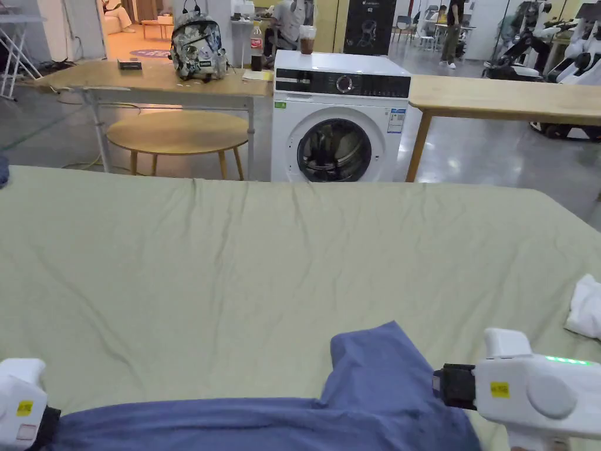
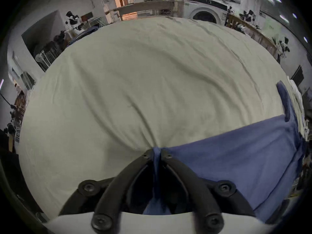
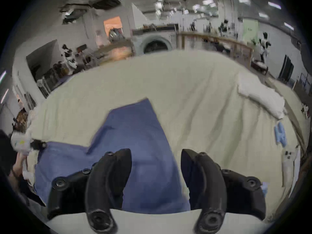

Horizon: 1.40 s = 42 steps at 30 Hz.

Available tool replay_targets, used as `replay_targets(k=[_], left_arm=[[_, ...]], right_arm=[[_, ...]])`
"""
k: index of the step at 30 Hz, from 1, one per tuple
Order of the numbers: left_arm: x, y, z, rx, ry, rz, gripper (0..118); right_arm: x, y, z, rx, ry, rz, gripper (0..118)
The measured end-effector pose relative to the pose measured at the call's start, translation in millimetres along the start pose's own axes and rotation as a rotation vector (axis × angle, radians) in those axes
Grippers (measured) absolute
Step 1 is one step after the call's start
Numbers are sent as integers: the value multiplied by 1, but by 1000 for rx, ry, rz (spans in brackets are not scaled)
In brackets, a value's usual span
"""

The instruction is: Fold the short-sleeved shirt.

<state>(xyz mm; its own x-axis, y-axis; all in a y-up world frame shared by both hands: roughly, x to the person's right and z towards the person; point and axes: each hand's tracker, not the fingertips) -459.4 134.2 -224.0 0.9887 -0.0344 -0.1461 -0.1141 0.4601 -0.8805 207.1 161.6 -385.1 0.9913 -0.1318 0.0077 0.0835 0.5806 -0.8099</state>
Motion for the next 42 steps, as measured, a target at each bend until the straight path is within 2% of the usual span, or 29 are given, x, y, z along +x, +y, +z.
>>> replay_targets(k=[1, 2, 3, 4, 5, 6, 7, 10, 13, 15, 17, 19, 22, 24, 26, 27, 28, 31, 34, 35, 36, 37, 38, 40, 42], left_arm=[[1, -4, 2, 1, -7, 16, 2], [1, -6, 3, 5, -10, 20, 2], [2, -8, 3, 9, -14, 27, 2], [3, -10, 4, 12, -15, 33, 2], [3, -11, 5, 16, -16, 36, 2], [4, -12, 6, 13, -20, 37, 2], [5, -13, 6, 16, -20, 35, 2], [-5, -7, 10, 17, -42, 26, 1], [-15, -31, 42, 203, -69, 2, 1], [-23, -51, 68, 267, -175, 28, 1], [-30, -79, 96, 323, -209, 35, 1], [-33, -109, 122, 322, -192, 18, 1], [-55, -162, 117, 320, -227, 65, 1], [-59, -199, 123, 302, -224, 99, 1], [-53, -230, 131, 263, -197, 122, 1], [-53, -243, 131, 277, -171, 142, 1], [-58, -249, 128, 205, -197, 127, 1], [-50, -268, 119, 221, -185, 136, 1], [-46, -277, 108, 212, -185, 149, 1], [-47, -279, 103, 232, -187, 154, 3], [-48, -278, 102, 237, -184, 151, 24], [-53, -283, 99, 247, -199, 157, 51], [-56, -286, 96, 274, -227, 185, 56], [-57, -289, 103, 318, -224, 213, 58], [-48, -289, 129, 386, -174, 188, 60]], right_arm=[[4, 6, -20, -54, -24, 0, 63], [7, 9, -41, -120, -72, -15, 57], [8, 6, -53, -185, -99, -28, 44], [6, -1, -56, -189, -77, -28, 43], [3, -8, -50, -142, -66, -12, 34], [-2, -10, -40, -82, -91, 42, 9], [-5, -11, -39, -104, -78, 32, 1], [-4, -15, -24, -93, -63, 47, 1], [-3, -19, 28, 27, -17, 51, 1], [1, -29, 68, 101, 42, 32, 1], [9, -51, 104, 150, 93, 35, 1], [15, -79, 135, 177, 83, 46, 1], [27, -131, 174, 173, 102, -15, 1], [41, -165, 183, 198, 85, -44, 1], [47, -195, 190, 163, 13, -51, 1], [50, -207, 191, 161, 14, -62, 1], [52, -218, 188, 138, 8, -82, 1], [56, -240, 179, 109, 4, -109, 1], [52, -250, 166, 99, -11, -86, 1], [50, -250, 161, 96, -29, -72, 3], [49, -251, 159, 100, -38, -70, 19], [49, -254, 158, 114, -53, -56, 39], [50, -255, 158, 116, -81, -41, 54], [54, -259, 165, 133, -117, -35, 55], [58, -261, 184, 185, -143, -70, 55]])
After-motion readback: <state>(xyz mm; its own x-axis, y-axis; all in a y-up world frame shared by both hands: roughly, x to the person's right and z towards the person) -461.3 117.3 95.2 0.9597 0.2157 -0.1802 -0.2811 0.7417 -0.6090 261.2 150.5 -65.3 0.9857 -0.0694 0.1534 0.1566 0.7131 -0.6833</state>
